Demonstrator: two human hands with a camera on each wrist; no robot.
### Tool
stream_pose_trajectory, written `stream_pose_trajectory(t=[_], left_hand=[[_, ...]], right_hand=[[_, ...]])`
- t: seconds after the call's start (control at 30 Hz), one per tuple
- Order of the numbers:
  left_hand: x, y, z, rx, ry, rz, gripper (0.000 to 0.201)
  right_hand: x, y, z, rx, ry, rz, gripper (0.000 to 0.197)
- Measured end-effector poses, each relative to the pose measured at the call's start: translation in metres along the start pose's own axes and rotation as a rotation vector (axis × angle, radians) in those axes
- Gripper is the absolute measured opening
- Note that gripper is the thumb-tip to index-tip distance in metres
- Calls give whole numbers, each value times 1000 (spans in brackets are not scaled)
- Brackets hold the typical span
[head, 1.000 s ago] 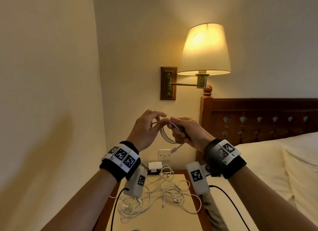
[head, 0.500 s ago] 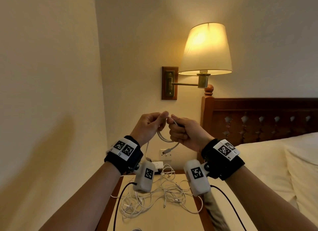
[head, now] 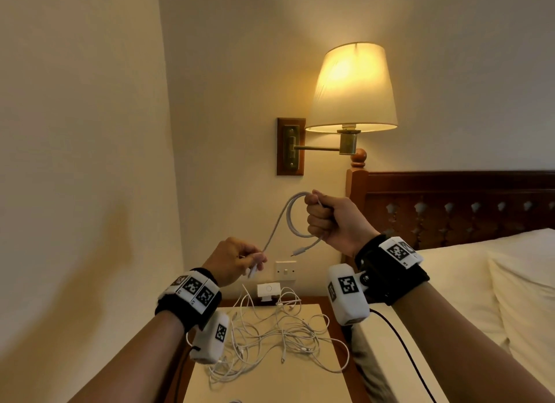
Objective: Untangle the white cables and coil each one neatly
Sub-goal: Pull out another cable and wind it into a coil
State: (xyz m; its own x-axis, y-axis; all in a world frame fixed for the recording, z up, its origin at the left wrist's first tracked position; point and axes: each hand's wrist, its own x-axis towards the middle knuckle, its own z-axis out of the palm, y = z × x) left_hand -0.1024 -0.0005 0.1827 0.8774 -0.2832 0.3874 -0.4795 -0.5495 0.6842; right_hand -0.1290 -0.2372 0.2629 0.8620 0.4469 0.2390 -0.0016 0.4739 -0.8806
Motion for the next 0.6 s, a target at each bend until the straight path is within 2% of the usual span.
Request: stream_pose_trajectory(t=[0.07, 0.17, 0.23, 0.3, 0.47, 0.6], left_hand=[[4, 11, 0, -50, 51, -66, 10], [9, 38, -1, -536, 227, -215, 10], [11, 55, -2, -828, 289, -251, 11], [13, 66, -3, -965, 244, -242, 14], [8, 80, -6, -1084, -8, -228, 23], [9, 86, -4, -1073, 7, -260, 31]], right_hand=[[2, 7, 0, 68, -34, 12, 34], [3, 14, 4, 140, -83, 35, 32], [3, 17, 7, 148, -100, 43, 32], [3, 18, 10, 144, -104, 49, 33], [10, 16, 12, 99, -89, 54, 33], [15, 12, 11, 43, -41, 37, 34]])
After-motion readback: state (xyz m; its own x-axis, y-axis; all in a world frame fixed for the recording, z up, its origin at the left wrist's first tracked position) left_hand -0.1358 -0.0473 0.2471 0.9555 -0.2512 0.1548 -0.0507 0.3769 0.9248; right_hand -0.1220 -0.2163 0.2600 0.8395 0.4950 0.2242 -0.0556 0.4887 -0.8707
